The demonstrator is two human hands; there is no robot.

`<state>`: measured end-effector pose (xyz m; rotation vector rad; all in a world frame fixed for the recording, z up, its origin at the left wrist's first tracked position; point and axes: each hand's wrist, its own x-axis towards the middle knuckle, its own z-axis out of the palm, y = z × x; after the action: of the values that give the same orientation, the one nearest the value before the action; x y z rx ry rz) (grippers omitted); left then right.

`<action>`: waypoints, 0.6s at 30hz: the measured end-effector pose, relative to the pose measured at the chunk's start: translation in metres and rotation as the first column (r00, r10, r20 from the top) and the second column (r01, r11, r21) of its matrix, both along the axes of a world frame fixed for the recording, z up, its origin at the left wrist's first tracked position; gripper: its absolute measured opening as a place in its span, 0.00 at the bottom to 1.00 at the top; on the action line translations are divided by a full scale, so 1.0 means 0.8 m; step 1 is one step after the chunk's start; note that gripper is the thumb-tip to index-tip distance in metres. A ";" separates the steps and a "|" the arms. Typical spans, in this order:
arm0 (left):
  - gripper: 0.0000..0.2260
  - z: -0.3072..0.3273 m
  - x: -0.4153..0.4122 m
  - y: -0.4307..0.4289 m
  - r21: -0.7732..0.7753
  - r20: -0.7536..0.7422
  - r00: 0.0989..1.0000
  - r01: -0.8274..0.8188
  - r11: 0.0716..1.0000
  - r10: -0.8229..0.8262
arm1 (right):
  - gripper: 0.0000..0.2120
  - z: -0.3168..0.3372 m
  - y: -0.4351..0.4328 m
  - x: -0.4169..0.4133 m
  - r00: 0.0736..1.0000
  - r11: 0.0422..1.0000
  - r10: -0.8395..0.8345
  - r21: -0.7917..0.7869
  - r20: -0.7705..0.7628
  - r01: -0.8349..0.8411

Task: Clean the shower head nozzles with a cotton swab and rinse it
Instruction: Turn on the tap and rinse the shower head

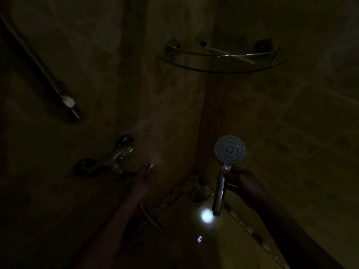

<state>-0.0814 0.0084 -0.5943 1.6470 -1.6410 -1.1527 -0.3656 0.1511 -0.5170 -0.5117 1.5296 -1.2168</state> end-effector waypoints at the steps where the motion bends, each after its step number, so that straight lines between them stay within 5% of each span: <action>1: 0.07 0.002 0.004 0.000 0.007 -0.004 1.000 0.014 1.000 -0.014 | 0.05 0.008 -0.003 0.009 1.000 1.000 -0.025 0.014 0.000 0.025; 5: 0.15 -0.035 0.036 -0.019 0.033 0.054 0.997 0.048 0.998 -0.050 | 0.08 0.010 -0.010 0.036 0.996 0.995 -0.094 0.034 -0.006 0.095; 10: 0.09 -0.086 0.056 -0.036 0.019 0.006 0.994 0.111 0.994 -0.111 | 0.07 0.014 -0.008 0.057 0.995 0.995 -0.096 0.024 0.010 0.096; 18: 0.05 0.000 0.045 -0.002 -0.018 -0.037 0.992 0.124 0.992 -0.125 | 0.06 0.018 0.012 0.062 0.996 0.996 -0.073 0.047 -0.043 0.075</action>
<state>-0.0452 0.0065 -0.5947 1.5224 -1.7447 -1.2211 -0.3159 0.1606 -0.5023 -0.4544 1.6218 -1.2287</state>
